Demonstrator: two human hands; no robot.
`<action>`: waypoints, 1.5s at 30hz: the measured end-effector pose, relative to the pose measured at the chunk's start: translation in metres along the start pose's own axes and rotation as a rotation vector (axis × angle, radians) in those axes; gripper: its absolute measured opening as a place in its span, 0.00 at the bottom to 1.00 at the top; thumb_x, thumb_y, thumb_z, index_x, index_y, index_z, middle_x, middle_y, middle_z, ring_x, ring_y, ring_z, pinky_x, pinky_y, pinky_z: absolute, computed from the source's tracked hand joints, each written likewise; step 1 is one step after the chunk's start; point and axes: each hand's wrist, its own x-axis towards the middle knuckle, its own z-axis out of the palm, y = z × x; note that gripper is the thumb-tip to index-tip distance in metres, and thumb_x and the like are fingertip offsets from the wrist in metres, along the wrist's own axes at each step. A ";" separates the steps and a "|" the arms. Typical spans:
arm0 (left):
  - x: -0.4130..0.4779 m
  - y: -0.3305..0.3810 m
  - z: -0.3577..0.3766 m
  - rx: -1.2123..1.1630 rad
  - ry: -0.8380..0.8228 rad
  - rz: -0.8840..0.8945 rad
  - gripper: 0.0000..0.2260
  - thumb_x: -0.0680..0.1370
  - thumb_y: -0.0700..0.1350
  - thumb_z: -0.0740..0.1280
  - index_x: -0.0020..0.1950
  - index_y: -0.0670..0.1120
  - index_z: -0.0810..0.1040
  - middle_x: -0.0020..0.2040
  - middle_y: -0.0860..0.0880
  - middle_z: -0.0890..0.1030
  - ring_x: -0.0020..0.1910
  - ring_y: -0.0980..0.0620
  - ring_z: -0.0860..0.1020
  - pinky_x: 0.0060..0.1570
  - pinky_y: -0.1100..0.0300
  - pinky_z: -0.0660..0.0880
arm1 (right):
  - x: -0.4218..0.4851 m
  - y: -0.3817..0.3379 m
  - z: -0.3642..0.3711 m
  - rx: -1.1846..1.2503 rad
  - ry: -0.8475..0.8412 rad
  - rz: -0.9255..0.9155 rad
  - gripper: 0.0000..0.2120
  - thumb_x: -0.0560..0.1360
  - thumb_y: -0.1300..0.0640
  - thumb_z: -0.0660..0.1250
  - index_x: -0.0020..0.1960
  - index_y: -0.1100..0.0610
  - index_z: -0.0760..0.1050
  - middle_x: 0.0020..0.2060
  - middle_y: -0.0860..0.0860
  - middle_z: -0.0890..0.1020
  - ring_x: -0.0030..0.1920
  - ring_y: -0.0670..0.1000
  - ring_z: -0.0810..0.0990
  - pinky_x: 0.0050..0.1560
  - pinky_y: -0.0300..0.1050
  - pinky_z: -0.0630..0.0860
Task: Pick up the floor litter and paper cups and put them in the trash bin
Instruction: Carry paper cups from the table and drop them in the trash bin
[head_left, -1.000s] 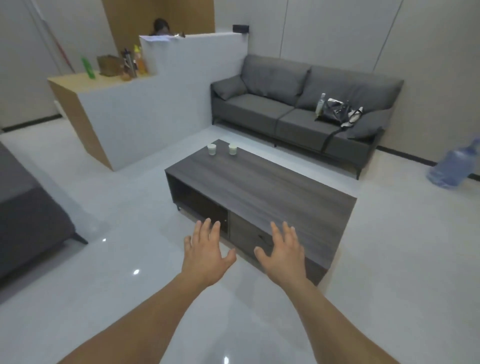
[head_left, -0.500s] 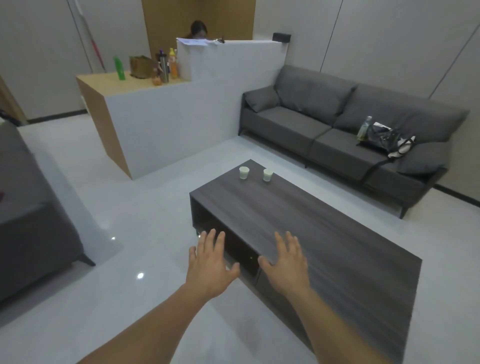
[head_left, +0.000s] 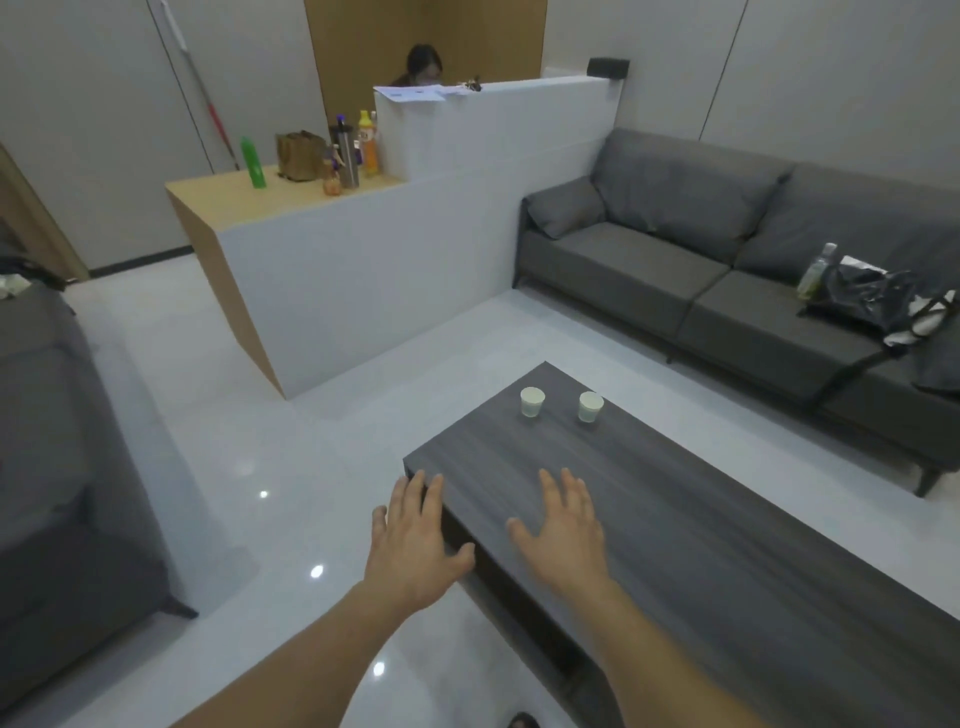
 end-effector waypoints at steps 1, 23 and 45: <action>0.021 -0.004 -0.003 0.010 0.001 -0.006 0.42 0.72 0.66 0.60 0.78 0.51 0.45 0.79 0.48 0.47 0.77 0.47 0.42 0.74 0.45 0.49 | 0.023 -0.008 -0.001 0.008 -0.004 -0.012 0.40 0.76 0.36 0.60 0.80 0.47 0.45 0.79 0.49 0.43 0.78 0.52 0.41 0.75 0.57 0.51; 0.405 -0.074 0.011 0.046 -0.210 0.203 0.43 0.70 0.66 0.61 0.77 0.51 0.45 0.79 0.48 0.47 0.77 0.47 0.43 0.72 0.46 0.50 | 0.339 -0.070 0.045 -0.009 -0.069 0.233 0.39 0.76 0.37 0.61 0.79 0.46 0.46 0.79 0.48 0.43 0.78 0.52 0.41 0.75 0.56 0.51; 0.618 -0.060 0.239 -0.090 -0.449 0.329 0.44 0.71 0.61 0.69 0.78 0.50 0.48 0.78 0.51 0.54 0.76 0.52 0.53 0.71 0.61 0.52 | 0.626 0.105 0.218 0.003 -0.185 0.382 0.32 0.77 0.46 0.63 0.78 0.46 0.54 0.75 0.55 0.59 0.72 0.59 0.60 0.66 0.51 0.67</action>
